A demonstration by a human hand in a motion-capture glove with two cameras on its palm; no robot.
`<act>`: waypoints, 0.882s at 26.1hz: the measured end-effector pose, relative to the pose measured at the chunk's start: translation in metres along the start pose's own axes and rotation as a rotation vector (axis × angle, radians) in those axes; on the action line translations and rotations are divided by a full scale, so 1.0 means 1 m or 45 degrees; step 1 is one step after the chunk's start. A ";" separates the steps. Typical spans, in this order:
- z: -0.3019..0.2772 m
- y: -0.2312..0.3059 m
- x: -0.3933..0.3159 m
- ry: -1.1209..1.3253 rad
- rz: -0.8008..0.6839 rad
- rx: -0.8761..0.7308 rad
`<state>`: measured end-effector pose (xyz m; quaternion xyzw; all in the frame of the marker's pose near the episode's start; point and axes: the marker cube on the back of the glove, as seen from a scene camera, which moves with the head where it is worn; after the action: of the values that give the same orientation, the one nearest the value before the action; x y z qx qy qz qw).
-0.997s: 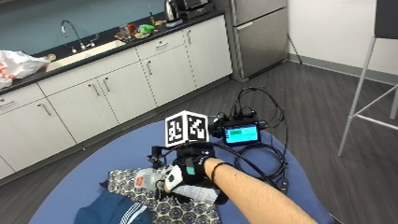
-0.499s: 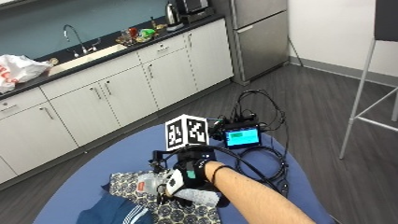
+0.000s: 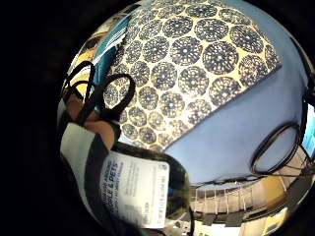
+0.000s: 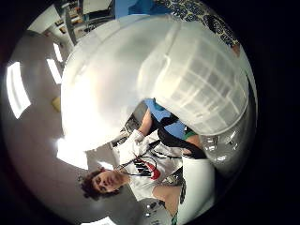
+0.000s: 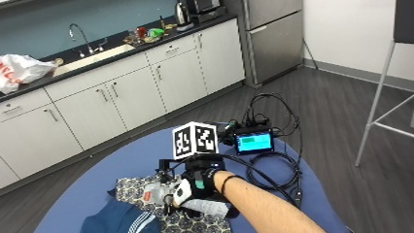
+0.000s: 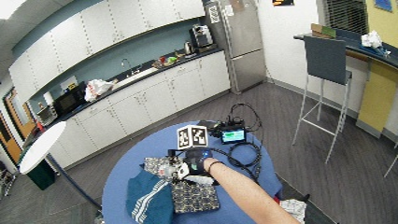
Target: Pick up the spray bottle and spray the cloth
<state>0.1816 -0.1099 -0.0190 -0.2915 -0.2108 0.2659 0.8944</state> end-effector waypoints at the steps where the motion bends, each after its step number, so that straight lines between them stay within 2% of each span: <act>1: 0.001 0.000 -0.002 -0.003 -0.014 0.007; 8: 0.004 0.008 -0.044 -0.066 -0.263 0.150; 14: 0.015 0.018 -0.106 -0.317 -0.619 0.371; 19: 0.050 0.008 -0.169 -0.545 -0.908 0.285; 23: 0.076 -0.007 -0.203 -0.561 -1.028 0.213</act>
<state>-0.0124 -0.2051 -0.0036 -0.0495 -0.4702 -0.0318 0.8806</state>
